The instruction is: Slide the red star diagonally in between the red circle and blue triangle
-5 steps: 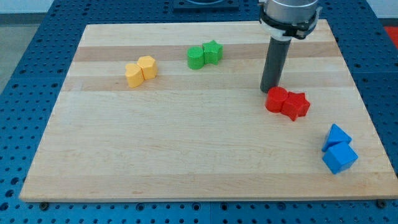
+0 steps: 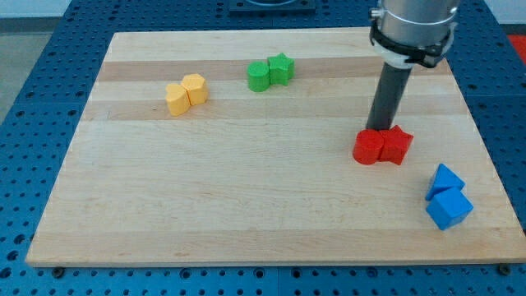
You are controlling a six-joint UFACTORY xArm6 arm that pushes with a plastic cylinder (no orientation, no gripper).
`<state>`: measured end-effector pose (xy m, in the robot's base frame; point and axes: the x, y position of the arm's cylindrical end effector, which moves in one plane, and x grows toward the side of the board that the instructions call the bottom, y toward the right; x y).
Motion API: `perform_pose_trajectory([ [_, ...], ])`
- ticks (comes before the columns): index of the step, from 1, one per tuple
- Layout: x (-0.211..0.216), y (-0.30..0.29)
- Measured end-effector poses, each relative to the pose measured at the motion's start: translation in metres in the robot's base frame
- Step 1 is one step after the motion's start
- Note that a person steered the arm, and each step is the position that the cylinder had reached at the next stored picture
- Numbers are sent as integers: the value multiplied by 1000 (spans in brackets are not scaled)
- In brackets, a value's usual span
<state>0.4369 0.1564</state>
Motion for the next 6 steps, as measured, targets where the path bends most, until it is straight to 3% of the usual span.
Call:
perform_pose_trajectory([
  [4,41,22],
  [6,-1,-1],
])
